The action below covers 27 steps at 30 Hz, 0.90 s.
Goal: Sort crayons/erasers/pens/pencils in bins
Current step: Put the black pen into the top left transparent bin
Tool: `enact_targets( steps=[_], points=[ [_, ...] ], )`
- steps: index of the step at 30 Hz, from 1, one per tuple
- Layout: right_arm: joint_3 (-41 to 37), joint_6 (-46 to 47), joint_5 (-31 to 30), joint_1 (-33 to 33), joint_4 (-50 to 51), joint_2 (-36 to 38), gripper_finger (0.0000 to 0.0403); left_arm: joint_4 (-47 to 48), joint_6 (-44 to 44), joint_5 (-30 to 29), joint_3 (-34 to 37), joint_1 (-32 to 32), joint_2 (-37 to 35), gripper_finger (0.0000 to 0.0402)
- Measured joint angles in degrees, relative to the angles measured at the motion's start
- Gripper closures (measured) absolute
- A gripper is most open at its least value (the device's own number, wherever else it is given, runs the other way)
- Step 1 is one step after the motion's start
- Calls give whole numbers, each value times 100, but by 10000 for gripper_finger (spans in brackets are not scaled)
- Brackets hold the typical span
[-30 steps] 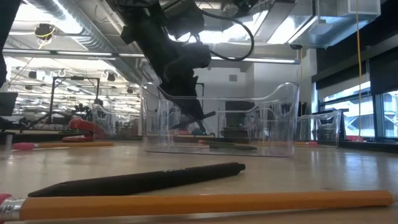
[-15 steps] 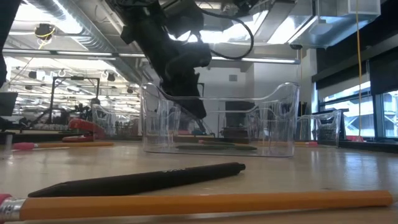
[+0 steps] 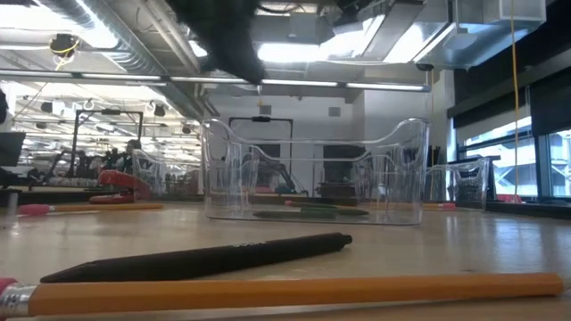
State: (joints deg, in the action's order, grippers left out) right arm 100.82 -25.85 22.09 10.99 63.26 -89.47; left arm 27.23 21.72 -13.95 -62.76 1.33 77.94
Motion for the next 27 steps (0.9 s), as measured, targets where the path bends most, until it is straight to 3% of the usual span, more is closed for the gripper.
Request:
enact_targets(
  steps=[7, 15, 20, 24, 27],
  points=[
    [0, -641, -144, -327, -46, 0, 291, 1755, 1372, -653, -2, -608, -896, 328],
    [0, -166, -946, -1244, -702, -10, 291, 3915, 3029, -782, -4, -1216, -1254, 328],
    [0, 1054, -1622, -1803, -1340, -151, 291, 5147, 4459, -283, 42, -1391, -1282, 328],
    [0, 1636, -2266, -2128, -1691, -371, 291, 5132, 4856, 330, 449, -1609, -1273, 328],
    [0, 1862, -2390, -2238, -1960, -507, 291, 4858, 5017, 771, 891, -1715, -1269, 328]
  ],
)
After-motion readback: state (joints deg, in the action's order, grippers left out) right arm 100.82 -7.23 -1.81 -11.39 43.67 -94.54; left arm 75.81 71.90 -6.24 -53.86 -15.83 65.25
